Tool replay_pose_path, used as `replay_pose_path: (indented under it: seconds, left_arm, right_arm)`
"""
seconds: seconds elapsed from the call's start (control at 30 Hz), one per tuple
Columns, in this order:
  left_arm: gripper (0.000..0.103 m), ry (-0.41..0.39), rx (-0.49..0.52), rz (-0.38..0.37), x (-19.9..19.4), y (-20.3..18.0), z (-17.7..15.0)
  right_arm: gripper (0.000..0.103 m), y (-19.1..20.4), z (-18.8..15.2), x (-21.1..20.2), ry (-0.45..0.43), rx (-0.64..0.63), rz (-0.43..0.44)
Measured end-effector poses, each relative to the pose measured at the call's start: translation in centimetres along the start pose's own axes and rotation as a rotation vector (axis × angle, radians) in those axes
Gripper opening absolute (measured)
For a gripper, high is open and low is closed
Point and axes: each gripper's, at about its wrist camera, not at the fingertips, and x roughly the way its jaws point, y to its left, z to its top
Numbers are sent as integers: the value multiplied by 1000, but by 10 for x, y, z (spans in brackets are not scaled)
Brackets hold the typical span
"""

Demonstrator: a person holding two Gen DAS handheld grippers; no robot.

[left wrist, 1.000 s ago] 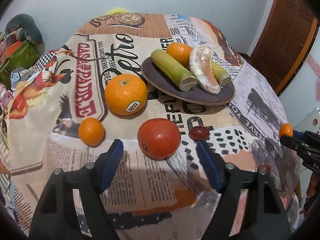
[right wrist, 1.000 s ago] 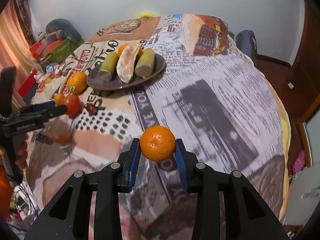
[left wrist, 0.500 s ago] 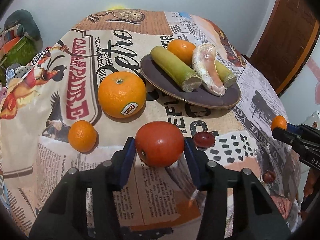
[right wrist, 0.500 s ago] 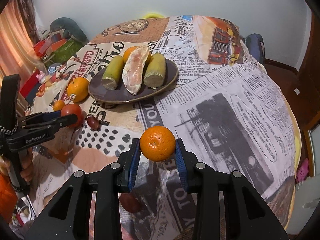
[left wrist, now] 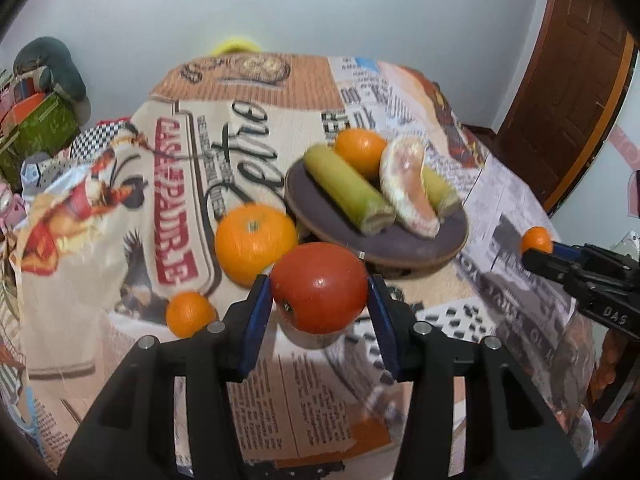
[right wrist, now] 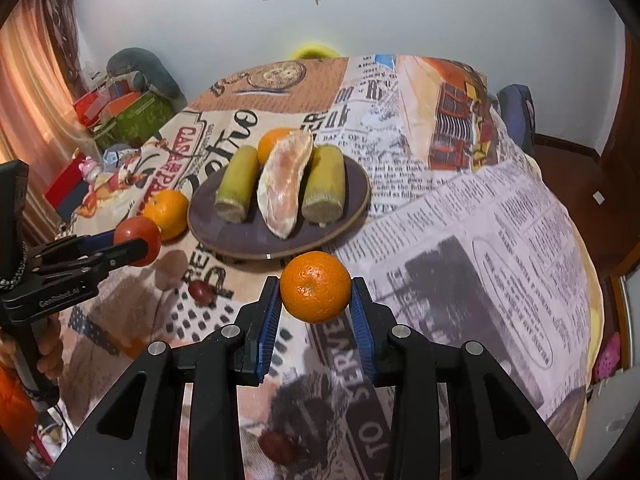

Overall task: Organize fruits
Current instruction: 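Carry the tomato and mandarin toward the grey plate with both tools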

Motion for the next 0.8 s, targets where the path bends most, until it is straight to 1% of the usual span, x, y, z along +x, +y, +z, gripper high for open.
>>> replay_pose_path:
  seconds: [0.17, 0.43, 0.63, 0.8]
  left_arm:
    - [48, -40, 10, -7, -6, -4, 19]
    - [48, -67, 18, -22, 2, -9, 43]
    - [48, -66, 26, -24, 16, -10, 54]
    - [48, -38, 27, -11, 38, -8, 57]
  right_arm:
    - [32, 5, 13, 6, -18, -12, 10]
    - [32, 11, 30, 18, -33, -47, 17]
    - [32, 10, 36, 32, -26, -57, 17]
    - [32, 10, 35, 47, 4, -56, 23]
